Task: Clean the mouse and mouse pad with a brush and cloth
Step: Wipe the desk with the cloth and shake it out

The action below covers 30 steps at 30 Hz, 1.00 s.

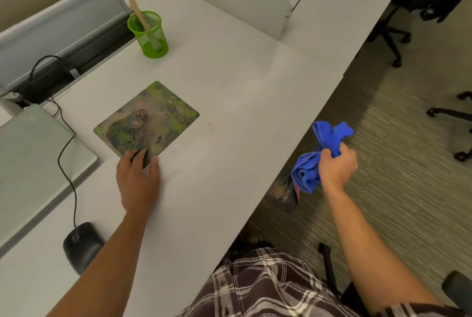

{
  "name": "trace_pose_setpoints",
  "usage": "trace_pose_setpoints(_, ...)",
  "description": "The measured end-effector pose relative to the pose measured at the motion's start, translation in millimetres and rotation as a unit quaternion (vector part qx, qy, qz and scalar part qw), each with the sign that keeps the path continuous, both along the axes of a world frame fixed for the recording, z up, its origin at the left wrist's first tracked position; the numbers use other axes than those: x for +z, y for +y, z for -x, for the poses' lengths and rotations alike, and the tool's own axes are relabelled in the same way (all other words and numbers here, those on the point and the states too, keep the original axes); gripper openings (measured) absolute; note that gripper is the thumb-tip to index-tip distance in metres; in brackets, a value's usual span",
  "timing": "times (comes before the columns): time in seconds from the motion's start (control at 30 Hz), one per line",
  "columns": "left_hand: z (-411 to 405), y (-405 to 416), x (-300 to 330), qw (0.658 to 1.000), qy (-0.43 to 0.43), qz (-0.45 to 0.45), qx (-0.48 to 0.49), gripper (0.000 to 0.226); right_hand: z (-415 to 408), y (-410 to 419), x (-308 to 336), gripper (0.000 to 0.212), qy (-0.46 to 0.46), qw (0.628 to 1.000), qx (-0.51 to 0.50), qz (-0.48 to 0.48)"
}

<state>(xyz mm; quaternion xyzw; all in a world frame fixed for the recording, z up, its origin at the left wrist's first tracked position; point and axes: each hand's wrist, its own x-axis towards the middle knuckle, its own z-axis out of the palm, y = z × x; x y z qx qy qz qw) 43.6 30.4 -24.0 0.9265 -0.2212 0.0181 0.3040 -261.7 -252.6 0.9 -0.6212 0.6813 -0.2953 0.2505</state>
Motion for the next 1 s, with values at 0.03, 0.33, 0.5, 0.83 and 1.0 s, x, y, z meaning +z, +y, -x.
trace_pose_setpoints(0.03,1,0,1,1.0,0.004,0.002,0.001,0.041,-3,0,5,0.015,-0.023,1.0,0.01,0.015)
trace_pose_setpoints(0.33,-2,3,-5,1.0,-0.009,0.007,-0.008,0.038,-55,1,42,0.005,-0.074,0.984,0.138,0.087)
trace_pose_setpoints(0.5,-5,4,-11,0.999,-0.037,-0.002,-0.017,0.036,-103,-5,54,0.014,-0.077,0.965,0.239,0.072)
trace_pose_setpoints(0.83,-4,2,-12,0.998,-0.06,-0.017,-0.005,0.044,-217,-41,61,0.013,-0.026,0.907,0.414,0.07)
trace_pose_setpoints(1.0,-3,-1,-12,0.996,-0.08,-0.024,0.023,0.044,-274,-57,61,0.026,0.03,0.854,0.51,0.097)
